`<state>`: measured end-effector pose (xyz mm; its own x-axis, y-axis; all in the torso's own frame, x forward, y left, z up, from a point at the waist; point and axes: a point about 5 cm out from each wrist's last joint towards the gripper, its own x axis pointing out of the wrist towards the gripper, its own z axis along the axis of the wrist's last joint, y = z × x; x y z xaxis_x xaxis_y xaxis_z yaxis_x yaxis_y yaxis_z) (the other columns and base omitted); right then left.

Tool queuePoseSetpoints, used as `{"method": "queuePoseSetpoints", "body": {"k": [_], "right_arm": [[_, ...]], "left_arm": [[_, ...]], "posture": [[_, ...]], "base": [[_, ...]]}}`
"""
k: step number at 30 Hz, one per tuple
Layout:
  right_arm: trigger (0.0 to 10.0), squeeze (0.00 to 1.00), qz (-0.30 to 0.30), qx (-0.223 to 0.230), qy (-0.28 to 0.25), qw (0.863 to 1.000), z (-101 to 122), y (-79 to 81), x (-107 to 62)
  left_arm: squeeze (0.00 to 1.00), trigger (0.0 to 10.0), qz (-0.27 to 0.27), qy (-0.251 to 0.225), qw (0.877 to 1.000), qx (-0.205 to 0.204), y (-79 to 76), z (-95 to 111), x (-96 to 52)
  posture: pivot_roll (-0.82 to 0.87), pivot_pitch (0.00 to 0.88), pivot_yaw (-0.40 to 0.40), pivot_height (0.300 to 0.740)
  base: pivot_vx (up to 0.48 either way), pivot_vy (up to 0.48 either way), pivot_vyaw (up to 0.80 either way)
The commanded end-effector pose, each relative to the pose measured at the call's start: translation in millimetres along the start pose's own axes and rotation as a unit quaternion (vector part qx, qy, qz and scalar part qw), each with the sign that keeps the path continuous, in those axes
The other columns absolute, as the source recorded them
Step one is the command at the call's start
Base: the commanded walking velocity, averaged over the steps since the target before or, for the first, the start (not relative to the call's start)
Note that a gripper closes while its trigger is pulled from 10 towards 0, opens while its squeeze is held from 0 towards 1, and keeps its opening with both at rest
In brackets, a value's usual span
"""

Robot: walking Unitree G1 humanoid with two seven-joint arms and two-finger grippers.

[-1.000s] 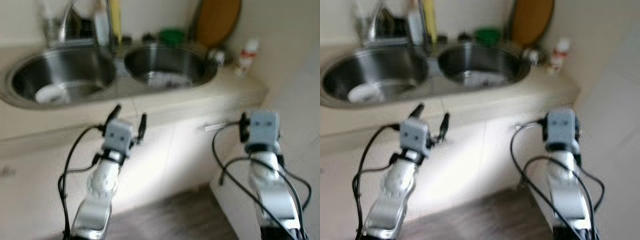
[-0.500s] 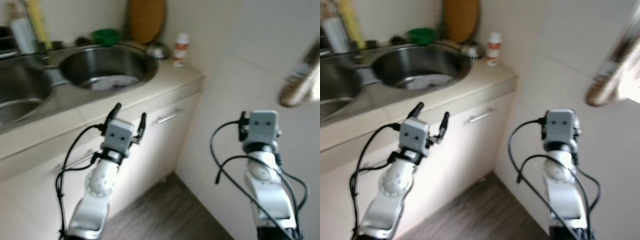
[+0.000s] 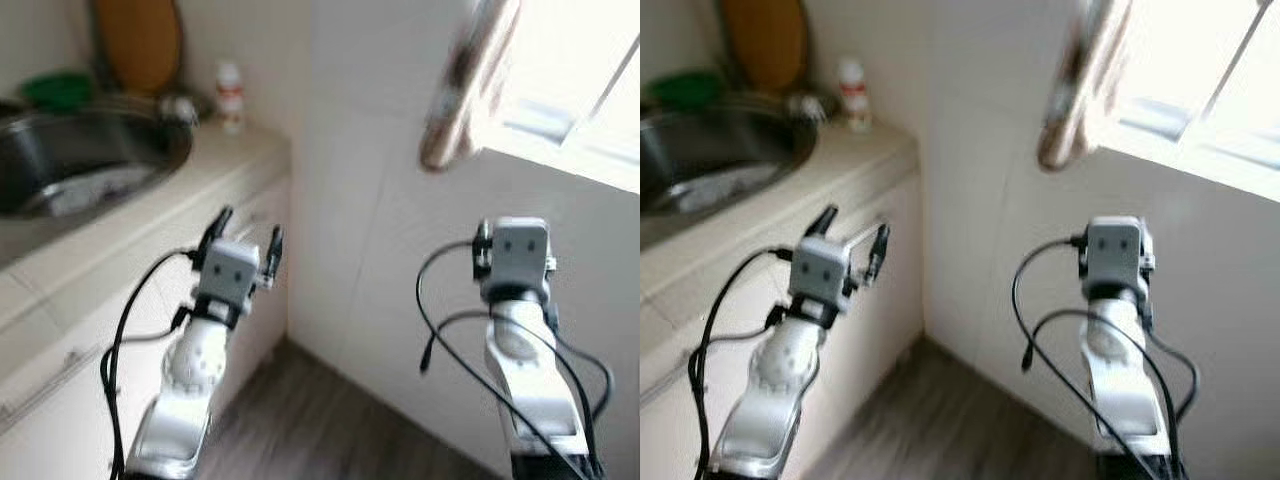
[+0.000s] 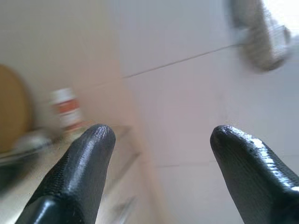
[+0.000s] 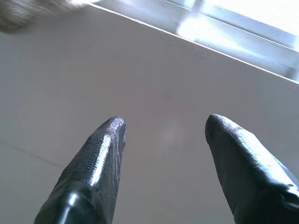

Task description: Kitchen organization

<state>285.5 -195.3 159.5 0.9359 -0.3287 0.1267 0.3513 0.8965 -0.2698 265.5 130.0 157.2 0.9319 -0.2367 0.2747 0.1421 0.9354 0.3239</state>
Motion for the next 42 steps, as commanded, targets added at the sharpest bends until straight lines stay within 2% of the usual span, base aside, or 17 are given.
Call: {"method": "queuePoseSetpoints", "body": {"k": [1, 6, 21, 27, 42], "right_arm": [[10.0, 0.00, -0.011, 0.000, -0.003, 1.000, 3, -1.4, 2.0], [10.0, 0.00, -0.013, -0.013, -0.008, 1.000, 2, -1.2, 1.1], [10.0, 0.00, -0.012, -0.020, 0.000, 1.000, -3, 0.5, 1.1], [10.0, 0.00, -0.012, -0.015, 0.009, 1.000, -6, -0.1, 1.5], [10.0, 0.00, -0.027, -0.049, 0.029, 0.998, -10, -11.3, -0.3]], "left_arm": [[0.00, 10.0, -0.002, -0.001, 1.000, 0.006, 0.9, 1, 0.2], [0.00, 10.0, -0.002, 0.000, 1.000, 0.007, 0.9, 0, -0.1], [0.00, 10.0, 0.000, 0.001, 1.000, 0.004, 0.1, -1, -1.6], [0.00, 10.0, 0.005, -0.001, 1.000, -0.003, 0.3, -1, -1.9], [0.00, 10.0, 0.005, 0.006, 1.000, -0.002, 0.6, -3, -0.9]], "posture": [[0.05, 0.000, -0.057, 0.740], [0.05, 0.000, -0.058, 0.740], [0.05, 0.000, -0.062, 0.740], [0.05, 0.000, -0.063, 0.740], [0.03, 0.000, -0.055, 0.740]], "base": [[0.000, 0.000, -0.80], [0.000, -0.191, -0.32], [0.000, -0.465, 0.00], [0.000, 0.000, 0.00], [0.000, 0.000, -0.80]]}}
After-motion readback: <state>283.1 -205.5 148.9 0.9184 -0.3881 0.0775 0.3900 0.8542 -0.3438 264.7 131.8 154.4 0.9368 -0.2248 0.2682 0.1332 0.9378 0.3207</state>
